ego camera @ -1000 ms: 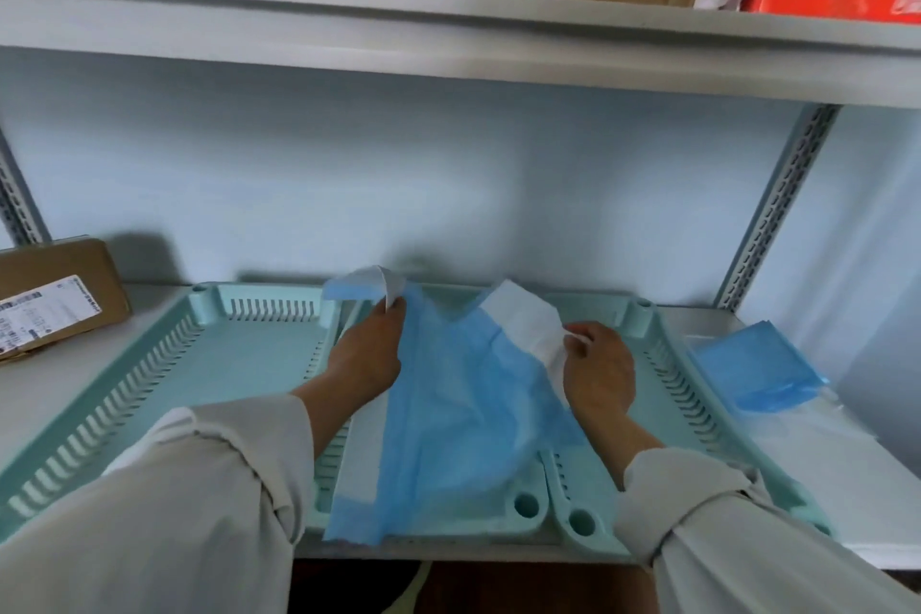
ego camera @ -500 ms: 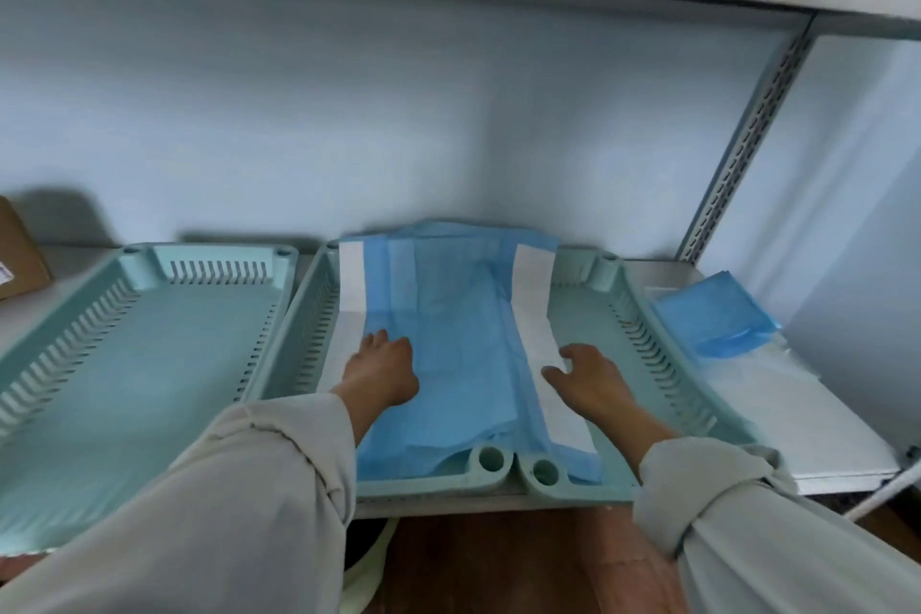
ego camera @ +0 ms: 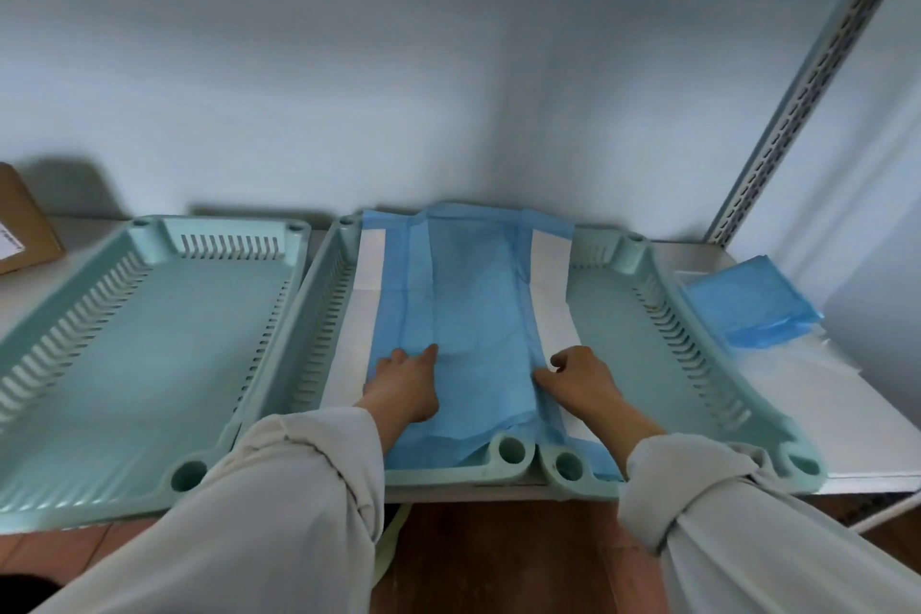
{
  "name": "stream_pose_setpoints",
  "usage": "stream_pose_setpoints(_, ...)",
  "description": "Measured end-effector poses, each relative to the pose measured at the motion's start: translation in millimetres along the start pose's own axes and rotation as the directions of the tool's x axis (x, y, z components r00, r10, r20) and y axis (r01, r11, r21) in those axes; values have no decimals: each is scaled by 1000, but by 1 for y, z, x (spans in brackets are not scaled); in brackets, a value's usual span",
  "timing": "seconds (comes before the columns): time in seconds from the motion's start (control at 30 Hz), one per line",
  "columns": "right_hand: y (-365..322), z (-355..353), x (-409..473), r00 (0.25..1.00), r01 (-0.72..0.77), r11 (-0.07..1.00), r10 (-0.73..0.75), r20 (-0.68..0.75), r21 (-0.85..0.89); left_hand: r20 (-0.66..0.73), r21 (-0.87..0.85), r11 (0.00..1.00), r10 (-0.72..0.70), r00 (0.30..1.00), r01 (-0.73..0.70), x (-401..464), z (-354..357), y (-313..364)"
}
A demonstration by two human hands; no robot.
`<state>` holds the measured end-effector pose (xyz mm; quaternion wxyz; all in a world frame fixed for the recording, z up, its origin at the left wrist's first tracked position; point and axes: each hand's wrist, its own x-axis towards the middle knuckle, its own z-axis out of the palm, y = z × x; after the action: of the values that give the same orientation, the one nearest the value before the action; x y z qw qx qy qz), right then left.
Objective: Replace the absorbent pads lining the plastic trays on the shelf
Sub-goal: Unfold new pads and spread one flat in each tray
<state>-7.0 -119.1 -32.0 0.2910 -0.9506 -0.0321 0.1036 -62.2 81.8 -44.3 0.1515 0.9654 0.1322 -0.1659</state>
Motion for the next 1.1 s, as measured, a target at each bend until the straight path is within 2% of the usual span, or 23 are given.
stream_pose_setpoints(0.07, 4, 0, 2, 1000, -15, 1000, 15, -5, 0, -66, -41, 984, 173, 983, -176, -4, -3, 10)
stream_pose_setpoints(0.13, 6, 1, 4, 999, -42, 999, 42, -5, 8, -132, -60, 922, 374, 918, -384, -10, -7, 28)
stream_pose_setpoints(0.23, 8, 5, 5, 996, -94, 995, 94, -2, -17, -125, -11, 862, 501, 856, -506, -13, -7, 53)
stream_pose_setpoints(0.37, 10, 8, 8, 992, -112, 994, 112, 58, -6, -33, 87, 868, 494, 869, -490, -16, -6, 68)
stream_pose_setpoints(0.57, 12, 10, 15, 980, -156, 982, 140, 142, 107, -26, 122, 870, 485, 874, -479, -17, -12, 73)
stream_pose_setpoints(0.7, 13, 11, 19, 974, -191, 972, 171, 147, 134, -10, 142, 868, 481, 877, -475, -16, -16, 76)
stream_pose_setpoints(0.83, 11, 15, 21, 972, -218, 969, 206, 109, 115, -5, 156, 871, 471, 882, -465, -16, -16, 77)
stream_pose_setpoints(0.9, 11, 15, 20, 976, -216, 962, 207, 70, 166, -4, 166, 873, 465, 885, -458, -15, -16, 78)
stream_pose_setpoints(1.03, 5, 2, 13, 967, -128, 904, 205, -150, 409, 5, 112, 888, 447, 894, -445, -12, -15, 77)
stream_pose_setpoints(1.1, -7, -15, 10, 965, -20, 804, 172, -200, 594, 8, 80, 895, 440, 898, -439, -13, -15, 78)
